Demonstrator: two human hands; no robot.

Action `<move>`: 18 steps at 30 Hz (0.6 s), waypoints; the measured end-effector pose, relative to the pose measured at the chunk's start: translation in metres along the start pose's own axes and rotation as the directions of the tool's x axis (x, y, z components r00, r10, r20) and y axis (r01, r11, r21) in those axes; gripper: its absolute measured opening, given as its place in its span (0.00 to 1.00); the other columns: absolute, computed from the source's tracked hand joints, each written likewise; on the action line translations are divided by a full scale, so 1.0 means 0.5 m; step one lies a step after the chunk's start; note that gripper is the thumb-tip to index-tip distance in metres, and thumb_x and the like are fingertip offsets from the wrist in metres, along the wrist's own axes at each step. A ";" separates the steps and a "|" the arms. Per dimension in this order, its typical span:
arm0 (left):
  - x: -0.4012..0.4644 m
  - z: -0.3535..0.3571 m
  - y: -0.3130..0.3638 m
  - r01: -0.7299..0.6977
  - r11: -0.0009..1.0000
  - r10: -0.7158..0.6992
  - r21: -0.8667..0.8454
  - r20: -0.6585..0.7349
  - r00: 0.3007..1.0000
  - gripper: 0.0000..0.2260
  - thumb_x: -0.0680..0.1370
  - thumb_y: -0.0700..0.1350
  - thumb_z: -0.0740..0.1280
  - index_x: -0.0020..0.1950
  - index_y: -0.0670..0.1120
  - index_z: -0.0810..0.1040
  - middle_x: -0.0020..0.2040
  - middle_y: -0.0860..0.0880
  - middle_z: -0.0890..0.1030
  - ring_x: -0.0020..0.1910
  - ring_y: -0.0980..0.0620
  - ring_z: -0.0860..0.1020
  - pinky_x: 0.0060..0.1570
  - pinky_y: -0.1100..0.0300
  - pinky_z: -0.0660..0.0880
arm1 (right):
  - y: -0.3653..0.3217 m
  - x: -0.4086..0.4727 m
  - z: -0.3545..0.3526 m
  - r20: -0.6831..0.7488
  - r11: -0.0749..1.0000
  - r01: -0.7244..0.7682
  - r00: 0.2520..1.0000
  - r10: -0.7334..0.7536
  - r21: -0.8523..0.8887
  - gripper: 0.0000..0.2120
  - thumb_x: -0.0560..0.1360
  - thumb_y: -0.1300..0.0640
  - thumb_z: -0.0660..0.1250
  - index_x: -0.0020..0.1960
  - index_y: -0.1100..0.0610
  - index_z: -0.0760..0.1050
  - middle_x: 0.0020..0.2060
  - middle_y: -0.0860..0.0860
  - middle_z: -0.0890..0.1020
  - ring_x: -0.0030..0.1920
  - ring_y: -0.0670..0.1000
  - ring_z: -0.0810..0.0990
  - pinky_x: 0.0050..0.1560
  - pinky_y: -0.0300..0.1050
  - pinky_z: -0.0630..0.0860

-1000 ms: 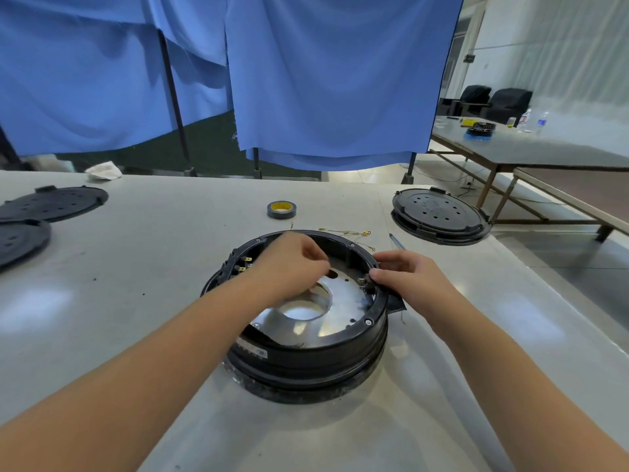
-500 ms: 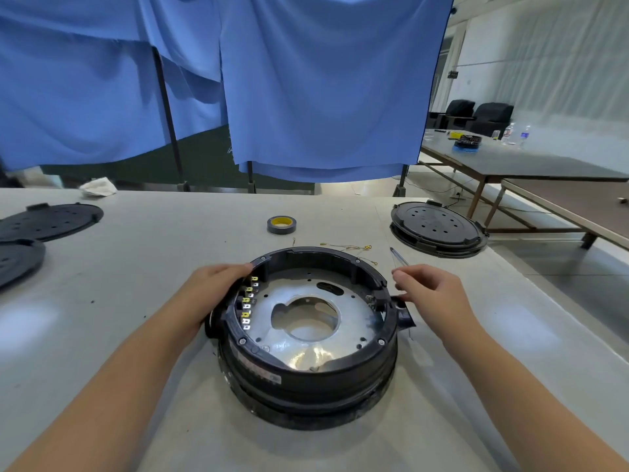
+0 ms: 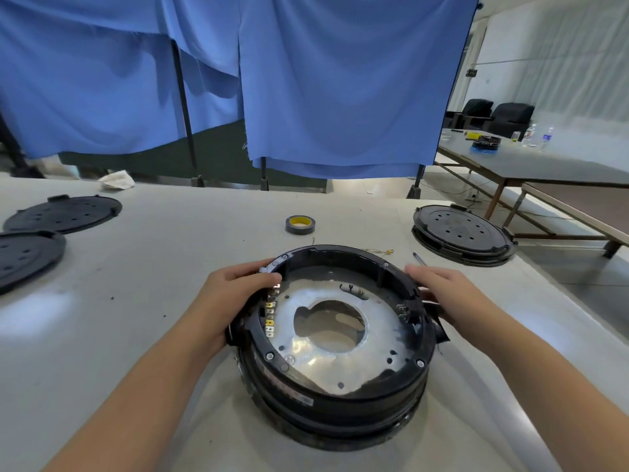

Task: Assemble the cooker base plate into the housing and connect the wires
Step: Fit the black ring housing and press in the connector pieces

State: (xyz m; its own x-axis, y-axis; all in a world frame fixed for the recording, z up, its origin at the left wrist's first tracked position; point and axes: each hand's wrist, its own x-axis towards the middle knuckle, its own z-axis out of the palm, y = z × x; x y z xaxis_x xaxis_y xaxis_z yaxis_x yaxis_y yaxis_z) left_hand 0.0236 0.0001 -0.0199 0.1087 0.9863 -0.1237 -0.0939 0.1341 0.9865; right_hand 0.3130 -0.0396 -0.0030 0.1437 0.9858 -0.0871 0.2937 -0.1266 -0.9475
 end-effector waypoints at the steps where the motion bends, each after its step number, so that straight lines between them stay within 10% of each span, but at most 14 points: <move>1: 0.001 -0.001 0.004 0.006 0.999 -0.006 -0.036 0.004 1.000 0.11 0.72 0.37 0.71 0.51 0.47 0.86 0.46 0.41 0.86 0.41 0.45 0.84 0.40 0.55 0.81 | 0.000 -0.007 0.000 0.020 1.000 0.014 1.000 -0.014 0.004 0.09 0.76 0.48 0.67 0.49 0.51 0.83 0.44 0.47 0.86 0.42 0.44 0.84 0.42 0.37 0.76; 10: -0.010 -0.018 0.016 0.331 0.944 -0.327 -0.001 0.142 0.934 0.19 0.62 0.49 0.76 0.48 0.40 0.83 0.40 0.42 0.84 0.32 0.45 0.82 0.30 0.58 0.79 | 0.002 -0.022 0.031 -0.143 0.996 0.080 0.987 -0.073 0.046 0.11 0.71 0.63 0.70 0.48 0.50 0.84 0.42 0.49 0.86 0.42 0.50 0.85 0.41 0.44 0.81; 18: -0.008 -0.020 0.010 0.215 0.971 -0.224 0.102 0.080 0.971 0.12 0.62 0.46 0.78 0.39 0.40 0.84 0.35 0.40 0.82 0.28 0.46 0.80 0.28 0.58 0.77 | -0.020 -0.008 0.029 -0.125 0.983 0.176 0.978 -0.169 0.046 0.12 0.70 0.64 0.71 0.44 0.48 0.84 0.40 0.48 0.86 0.38 0.47 0.85 0.37 0.40 0.82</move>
State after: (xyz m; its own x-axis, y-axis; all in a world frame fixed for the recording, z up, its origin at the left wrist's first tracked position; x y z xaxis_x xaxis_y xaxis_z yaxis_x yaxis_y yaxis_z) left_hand 0.0130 -0.0021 -0.0155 0.2058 0.9205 -0.3322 0.0332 0.3327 0.9424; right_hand 0.2957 -0.0407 0.0024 0.2090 0.9712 0.1139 0.2709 0.0544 -0.9611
